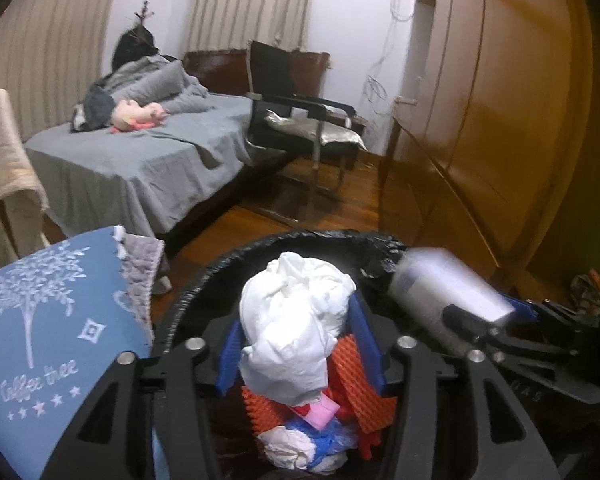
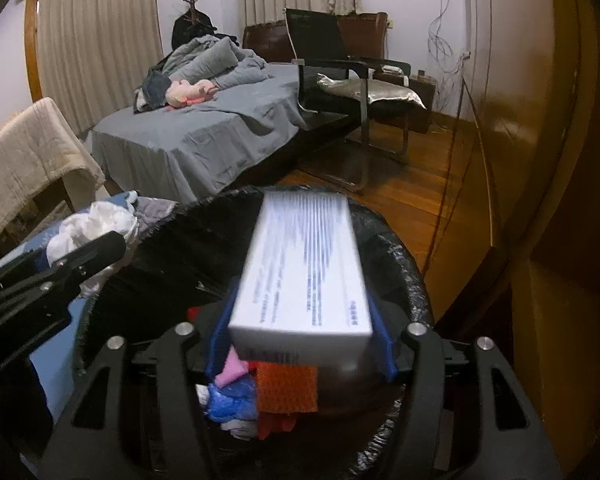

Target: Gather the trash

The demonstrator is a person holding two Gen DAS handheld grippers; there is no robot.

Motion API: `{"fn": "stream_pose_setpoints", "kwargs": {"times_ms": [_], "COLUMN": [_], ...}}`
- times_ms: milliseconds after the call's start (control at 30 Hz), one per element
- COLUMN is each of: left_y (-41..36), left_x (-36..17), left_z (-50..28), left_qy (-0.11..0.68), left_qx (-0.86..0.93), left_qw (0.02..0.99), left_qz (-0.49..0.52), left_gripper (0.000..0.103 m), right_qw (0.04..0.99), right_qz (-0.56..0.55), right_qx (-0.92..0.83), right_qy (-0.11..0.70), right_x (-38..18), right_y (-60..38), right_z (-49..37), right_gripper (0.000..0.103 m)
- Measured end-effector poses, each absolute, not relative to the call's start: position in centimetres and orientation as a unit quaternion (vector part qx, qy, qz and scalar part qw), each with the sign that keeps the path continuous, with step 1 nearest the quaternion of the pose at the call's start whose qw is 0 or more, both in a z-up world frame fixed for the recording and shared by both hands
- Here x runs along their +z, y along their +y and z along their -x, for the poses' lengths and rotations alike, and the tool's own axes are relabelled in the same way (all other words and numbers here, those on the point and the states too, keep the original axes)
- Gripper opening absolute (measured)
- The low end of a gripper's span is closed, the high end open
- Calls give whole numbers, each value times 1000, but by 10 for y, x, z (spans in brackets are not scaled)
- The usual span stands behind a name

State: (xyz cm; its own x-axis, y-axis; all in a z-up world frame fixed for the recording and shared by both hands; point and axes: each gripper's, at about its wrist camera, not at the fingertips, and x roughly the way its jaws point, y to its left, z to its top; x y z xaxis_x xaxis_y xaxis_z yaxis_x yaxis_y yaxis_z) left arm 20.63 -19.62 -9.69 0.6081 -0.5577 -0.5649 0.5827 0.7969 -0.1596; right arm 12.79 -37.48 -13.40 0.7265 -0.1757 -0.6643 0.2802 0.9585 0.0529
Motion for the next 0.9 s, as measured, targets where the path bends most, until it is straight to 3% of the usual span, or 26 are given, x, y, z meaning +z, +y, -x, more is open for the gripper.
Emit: {"fn": "stream_pose_setpoints", "kwargs": {"times_ms": [167,467,900], "left_y": [-189,-146,-70], "left_x": [-85,-52,-33], "left_z": [-205,-185,-119], "left_qy": [301,274,265], "left_qx": [-318,-264,-184], "left_qw": [899,925,946], "left_qz": [-10,-14,-24], "left_gripper": [74,97,97], "right_qw": [927,932,944], "right_qz": [-69,-90,-63], "right_qx": [-132,-114,-53], "right_qy": [344,332,319], "right_x": [-134,-112,-62], "right_y": [-374,-361,-298], "right_z": [-119,-97,-57], "right_gripper": [90,96,98]}}
